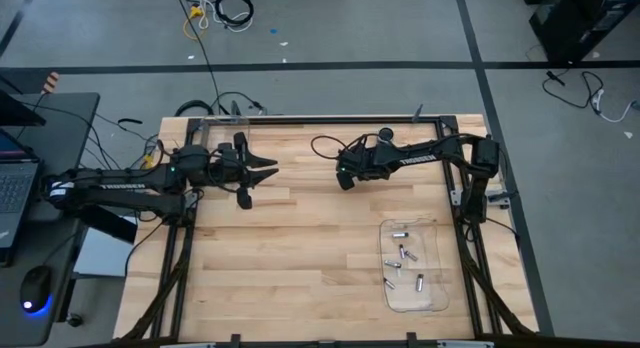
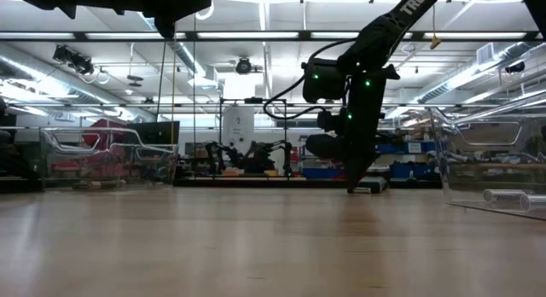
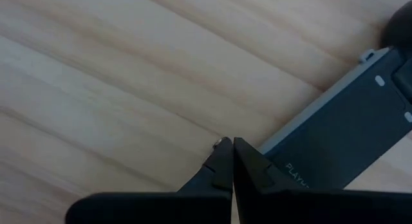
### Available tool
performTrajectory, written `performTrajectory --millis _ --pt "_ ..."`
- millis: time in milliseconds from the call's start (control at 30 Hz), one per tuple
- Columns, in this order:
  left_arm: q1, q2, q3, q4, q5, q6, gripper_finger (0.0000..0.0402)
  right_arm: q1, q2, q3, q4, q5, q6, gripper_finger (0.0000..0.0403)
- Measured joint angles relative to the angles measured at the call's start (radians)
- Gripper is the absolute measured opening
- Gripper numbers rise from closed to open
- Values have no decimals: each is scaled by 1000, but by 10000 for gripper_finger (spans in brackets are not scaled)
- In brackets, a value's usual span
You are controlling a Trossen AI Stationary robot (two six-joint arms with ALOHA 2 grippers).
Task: Sort batteries
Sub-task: Put the silver battery into the bottom transparent bin
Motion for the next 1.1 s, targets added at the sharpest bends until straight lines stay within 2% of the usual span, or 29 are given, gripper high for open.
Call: performTrajectory --millis 500,700,1100 --pt "0 0 0 -2 0 0 90 14 0 0 22 -24 0 0" --pt "0 0 0 -3 0 0 90 13 0 0 23 29 0 0" --pt "0 0 0 -4 0 0 90 13 0 -5 19 36 -1 0"
